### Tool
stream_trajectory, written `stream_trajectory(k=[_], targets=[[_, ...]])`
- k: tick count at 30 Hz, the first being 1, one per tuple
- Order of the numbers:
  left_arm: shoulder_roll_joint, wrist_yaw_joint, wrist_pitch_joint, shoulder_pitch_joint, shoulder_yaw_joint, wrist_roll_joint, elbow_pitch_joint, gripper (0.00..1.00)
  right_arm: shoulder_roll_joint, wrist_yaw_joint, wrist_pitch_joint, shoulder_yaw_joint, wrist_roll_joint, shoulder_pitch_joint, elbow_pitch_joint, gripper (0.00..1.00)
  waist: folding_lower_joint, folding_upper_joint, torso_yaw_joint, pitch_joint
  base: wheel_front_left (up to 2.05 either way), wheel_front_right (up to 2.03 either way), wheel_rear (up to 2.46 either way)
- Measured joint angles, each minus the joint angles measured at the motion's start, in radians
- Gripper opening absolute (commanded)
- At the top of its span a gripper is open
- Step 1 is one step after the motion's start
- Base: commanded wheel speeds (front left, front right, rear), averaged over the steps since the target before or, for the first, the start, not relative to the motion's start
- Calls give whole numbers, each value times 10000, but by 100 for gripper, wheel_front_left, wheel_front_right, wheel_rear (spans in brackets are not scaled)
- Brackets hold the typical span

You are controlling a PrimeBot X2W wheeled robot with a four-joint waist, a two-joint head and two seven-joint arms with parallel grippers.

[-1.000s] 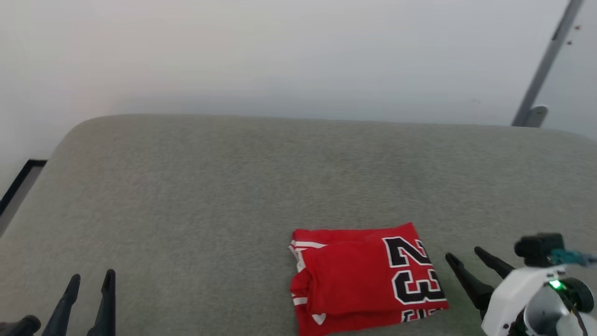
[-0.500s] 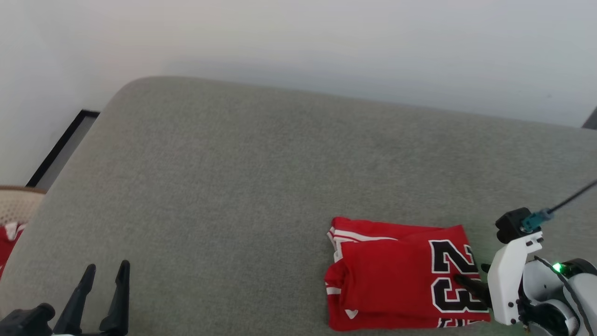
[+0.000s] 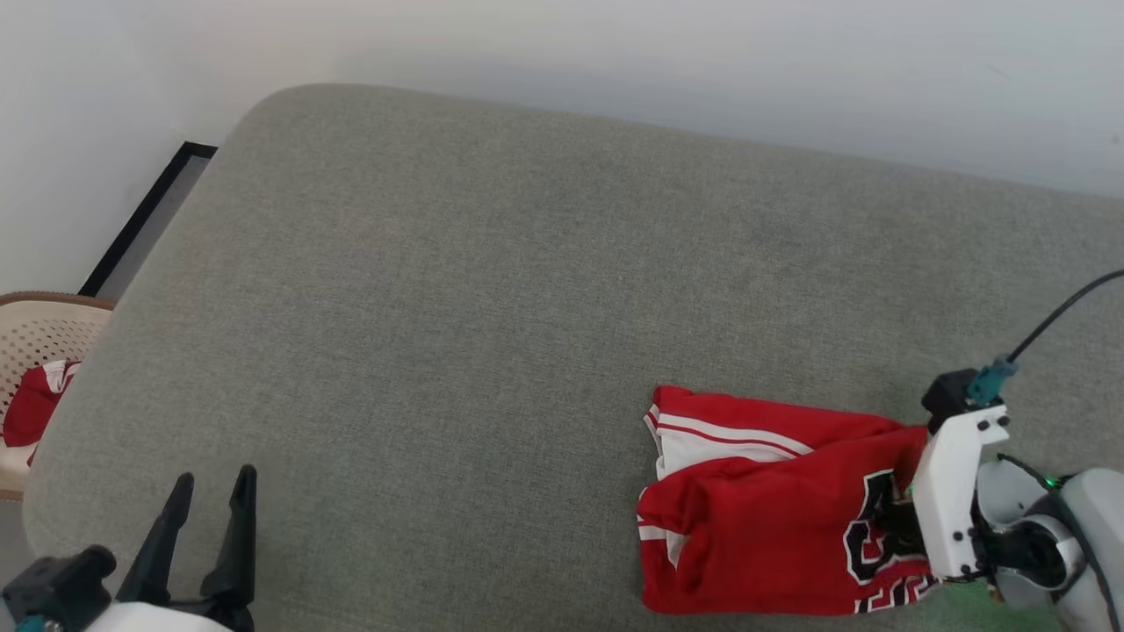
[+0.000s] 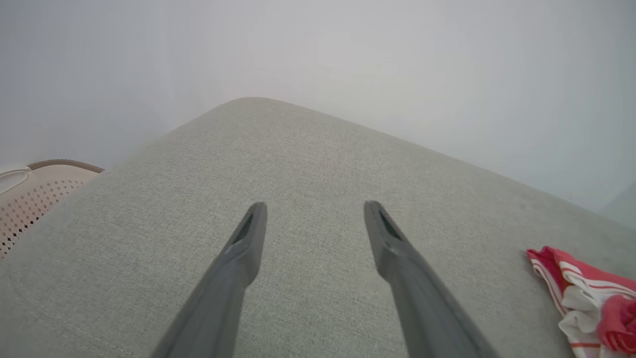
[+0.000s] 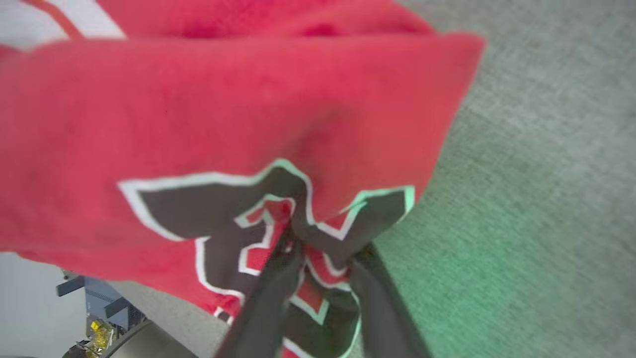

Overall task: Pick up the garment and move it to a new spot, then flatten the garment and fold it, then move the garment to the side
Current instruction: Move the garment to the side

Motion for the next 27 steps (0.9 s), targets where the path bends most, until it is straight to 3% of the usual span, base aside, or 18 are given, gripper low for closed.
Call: stream_trajectory(k=[10,27], targets=[[174,0,-13,-514,-100,-88,-67,100,-69,2,46,-775,-100,-399,-648,0,0,0,-451,161,0,0,0],[339,0,-15,-2243,-1114,545,-109,100,-721,2,-288,-2978,-2280,-1132,-1718,0,0,0,-2075,684,0,0,0]])
